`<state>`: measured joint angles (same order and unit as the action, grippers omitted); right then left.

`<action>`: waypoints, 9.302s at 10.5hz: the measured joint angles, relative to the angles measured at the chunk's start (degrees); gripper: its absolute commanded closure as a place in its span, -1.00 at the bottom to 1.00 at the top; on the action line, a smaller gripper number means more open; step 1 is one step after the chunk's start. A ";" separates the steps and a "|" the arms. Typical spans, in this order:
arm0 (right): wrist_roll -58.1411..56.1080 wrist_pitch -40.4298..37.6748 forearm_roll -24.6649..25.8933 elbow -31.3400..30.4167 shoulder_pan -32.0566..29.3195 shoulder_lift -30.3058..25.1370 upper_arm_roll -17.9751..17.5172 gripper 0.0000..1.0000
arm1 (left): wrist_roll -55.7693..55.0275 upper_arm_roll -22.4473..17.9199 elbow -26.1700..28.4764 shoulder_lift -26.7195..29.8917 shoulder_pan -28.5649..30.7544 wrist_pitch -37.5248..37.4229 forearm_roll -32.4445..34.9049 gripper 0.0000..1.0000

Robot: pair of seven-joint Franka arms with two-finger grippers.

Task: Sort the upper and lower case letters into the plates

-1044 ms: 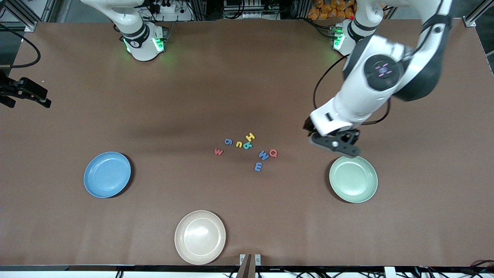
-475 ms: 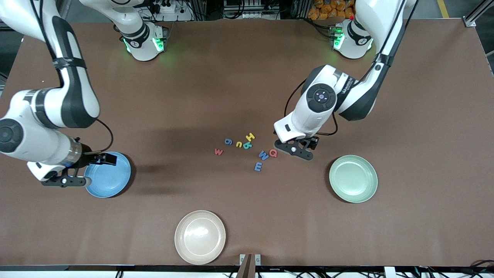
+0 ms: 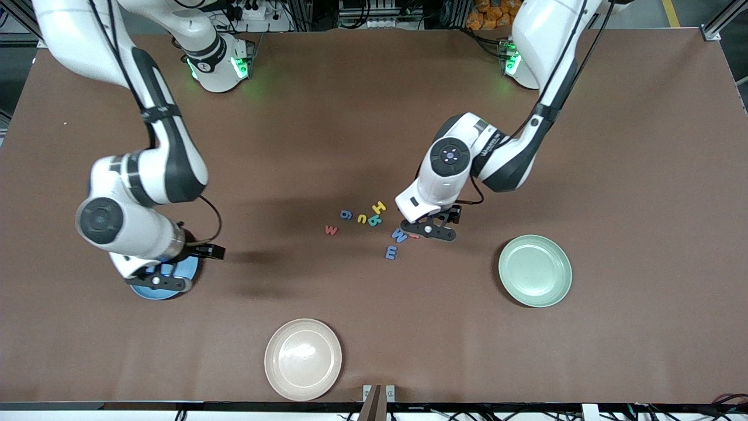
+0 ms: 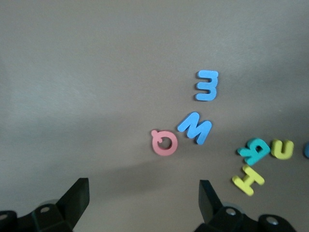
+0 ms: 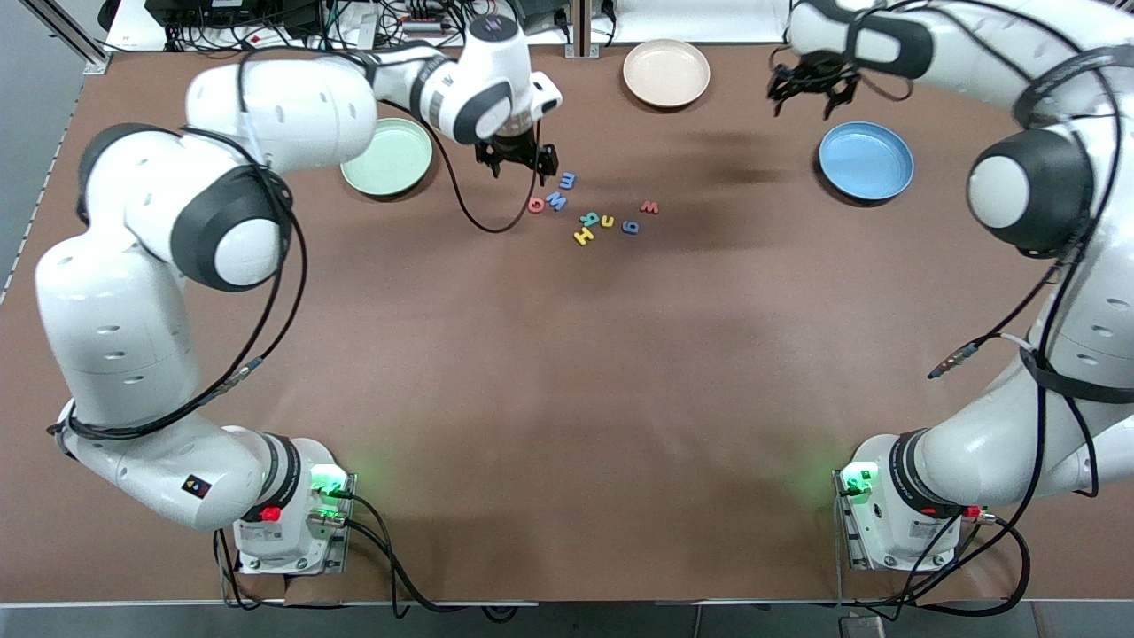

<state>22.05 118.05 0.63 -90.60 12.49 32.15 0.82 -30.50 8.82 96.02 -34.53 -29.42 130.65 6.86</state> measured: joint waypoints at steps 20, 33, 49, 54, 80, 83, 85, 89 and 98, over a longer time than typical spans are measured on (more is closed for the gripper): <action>20.11 14.32 -6.08 -1.33 22.19 12.15 -0.16 0.94 | -4.36 -0.43 -0.30 -8.90 -0.76 11.65 3.22 -0.26; 12.83 5.40 -6.29 -1.68 11.14 5.82 1.00 1.00 | -4.35 -1.16 -1.95 -4.08 4.78 11.14 3.23 1.00; -16.08 3.95 -5.03 -1.19 -1.62 3.98 -0.36 -1.00 | 10.54 -1.14 -0.17 -0.38 25.66 3.51 3.34 0.84; 1.68 9.01 -5.03 -1.61 14.65 5.05 -0.59 -1.00 | 10.53 -1.31 -0.14 -1.28 27.52 3.51 3.34 -1.00; 20.47 19.63 -4.93 -7.44 27.13 8.30 0.42 0.83 | 8.63 7.52 -5.84 16.25 27.08 -21.61 3.34 -1.00; 20.59 19.64 -4.93 -7.43 27.12 8.26 0.44 0.86 | 3.40 10.59 -5.47 15.92 26.32 -21.80 3.34 -1.00; 20.59 20.07 -4.93 -7.28 26.47 8.23 0.69 0.87 | -1.16 11.21 -5.27 14.81 23.95 -21.83 3.34 -1.00; 12.42 20.28 -4.89 -6.67 16.76 6.09 1.13 0.87 | -8.98 11.29 -5.43 10.48 19.33 -20.75 3.34 -1.00; -24.02 20.22 -1.22 -4.81 -12.13 5.63 4.31 0.29 | -30.18 10.97 -7.35 -5.98 8.06 -3.82 9.40 -1.00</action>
<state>-1.98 138.27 -0.59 -95.41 0.36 37.78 5.14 -60.69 19.79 88.67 -40.51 -21.36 126.84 16.26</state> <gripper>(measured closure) 0.639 0.000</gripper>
